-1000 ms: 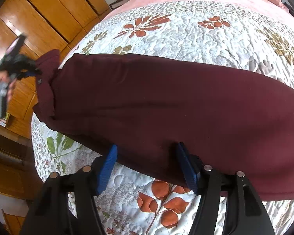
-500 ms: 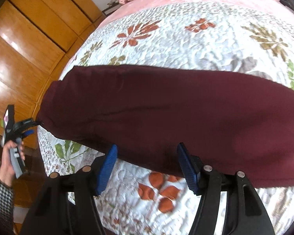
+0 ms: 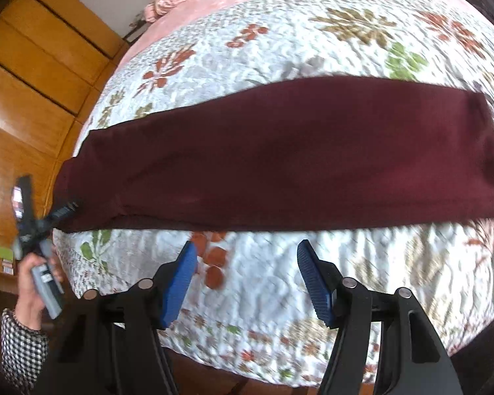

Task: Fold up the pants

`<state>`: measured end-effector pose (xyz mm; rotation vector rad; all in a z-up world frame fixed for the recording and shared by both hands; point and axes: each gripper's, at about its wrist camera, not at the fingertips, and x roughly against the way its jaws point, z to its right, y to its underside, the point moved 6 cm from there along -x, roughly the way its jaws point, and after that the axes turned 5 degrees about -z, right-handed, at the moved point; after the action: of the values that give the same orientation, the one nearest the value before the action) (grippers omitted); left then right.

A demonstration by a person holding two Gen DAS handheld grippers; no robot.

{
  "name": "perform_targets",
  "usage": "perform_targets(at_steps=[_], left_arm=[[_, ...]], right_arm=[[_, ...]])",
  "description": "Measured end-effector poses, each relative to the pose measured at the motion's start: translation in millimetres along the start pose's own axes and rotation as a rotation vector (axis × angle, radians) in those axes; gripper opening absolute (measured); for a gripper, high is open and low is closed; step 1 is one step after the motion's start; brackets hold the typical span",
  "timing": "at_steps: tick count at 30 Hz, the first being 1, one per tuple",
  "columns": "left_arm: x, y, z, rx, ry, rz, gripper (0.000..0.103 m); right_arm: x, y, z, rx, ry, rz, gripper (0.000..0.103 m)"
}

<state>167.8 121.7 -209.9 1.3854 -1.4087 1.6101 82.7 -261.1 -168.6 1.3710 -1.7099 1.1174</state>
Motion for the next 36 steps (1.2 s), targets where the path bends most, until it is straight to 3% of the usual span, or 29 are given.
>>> perform_targets(at_steps=[4, 9, 13, 14, 17, 20, 24, 28, 34, 36], left_arm=[[14, 1, 9, -0.012, -0.003, 0.038, 0.053], [66, 8, 79, -0.135, 0.206, 0.106, 0.054], [76, 21, 138, -0.181, 0.454, -0.012, 0.052], [75, 23, 145, -0.175, 0.482, -0.040, 0.047], [71, 26, 168, -0.138, 0.552, -0.111, 0.045], [66, 27, 185, -0.145, 0.536, -0.128, 0.045], [64, 29, 199, -0.251, 0.433, -0.090, 0.045], [34, 41, 201, -0.273, 0.411, -0.232, 0.042], [43, 60, 199, -0.375, 0.363, -0.194, 0.042], [46, 57, 195, -0.356, 0.366, -0.191, 0.041]], right_arm=[[3, 2, 12, -0.035, -0.003, 0.005, 0.064], [2, 0, 8, -0.032, -0.026, 0.008, 0.064], [5, 5, 5, -0.011, -0.026, 0.009, 0.068], [6, 5, 6, -0.012, -0.026, 0.013, 0.072], [10, 6, 10, -0.021, -0.038, 0.027, 0.073], [11, 5, 13, -0.030, -0.055, 0.034, 0.073], [10, 6, 16, -0.041, -0.083, 0.033, 0.073], [15, 6, 28, -0.068, -0.092, 0.046, 0.073], [31, 0, 65, -0.181, -0.095, 0.080, 0.073], [34, 0, 81, -0.238, -0.103, 0.075, 0.073]])
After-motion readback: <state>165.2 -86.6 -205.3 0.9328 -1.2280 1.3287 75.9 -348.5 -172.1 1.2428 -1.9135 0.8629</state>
